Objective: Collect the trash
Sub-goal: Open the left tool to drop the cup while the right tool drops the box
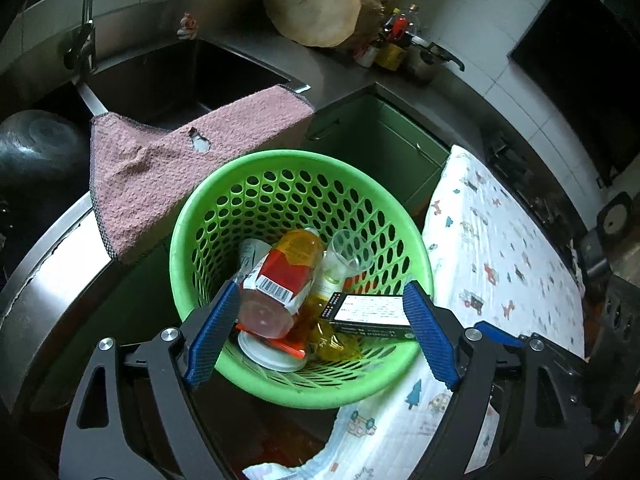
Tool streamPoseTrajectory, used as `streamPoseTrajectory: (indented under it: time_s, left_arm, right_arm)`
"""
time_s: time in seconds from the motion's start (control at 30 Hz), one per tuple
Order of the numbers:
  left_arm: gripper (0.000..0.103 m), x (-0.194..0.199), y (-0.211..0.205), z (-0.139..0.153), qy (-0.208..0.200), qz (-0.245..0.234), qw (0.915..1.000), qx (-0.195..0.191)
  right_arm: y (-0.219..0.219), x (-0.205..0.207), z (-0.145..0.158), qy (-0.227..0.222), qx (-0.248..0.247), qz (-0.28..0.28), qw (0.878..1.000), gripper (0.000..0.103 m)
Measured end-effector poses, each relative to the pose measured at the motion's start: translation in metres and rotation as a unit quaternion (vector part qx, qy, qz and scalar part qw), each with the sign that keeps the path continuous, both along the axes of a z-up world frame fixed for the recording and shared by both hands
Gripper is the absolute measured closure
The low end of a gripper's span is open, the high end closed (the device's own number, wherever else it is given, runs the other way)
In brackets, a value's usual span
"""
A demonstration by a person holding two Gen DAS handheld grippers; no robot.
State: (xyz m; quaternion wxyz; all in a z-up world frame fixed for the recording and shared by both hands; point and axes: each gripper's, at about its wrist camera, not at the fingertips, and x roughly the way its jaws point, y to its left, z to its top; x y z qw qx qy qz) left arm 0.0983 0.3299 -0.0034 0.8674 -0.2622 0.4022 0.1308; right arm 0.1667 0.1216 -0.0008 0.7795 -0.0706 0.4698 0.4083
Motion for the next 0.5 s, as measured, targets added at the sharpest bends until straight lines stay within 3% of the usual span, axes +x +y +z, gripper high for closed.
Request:
streamPoseTrajectory:
  time_s: [0.3, 0.4, 0.5]
  left_arm:
    - [0.02, -0.003, -0.03, 0.012, -0.006, -0.016, 0.9996, 0.023]
    - [0.013, -0.004, -0.041, 0.015, -0.004, -0.021, 0.9992, 0.033]
    - [0.013, -0.005, -0.054, 0.02, -0.006, -0.026, 0.9984, 0.051]
  right_arm:
    - [-0.036, -0.006, 0.013, -0.023, -0.003, -0.015, 1.0, 0.046]
    - [-0.047, -0.008, 0.016, -0.028, -0.001, -0.019, 0.999, 0.042]
    - [-0.061, -0.012, 0.022, -0.039, 0.0, -0.024, 0.999, 0.041]
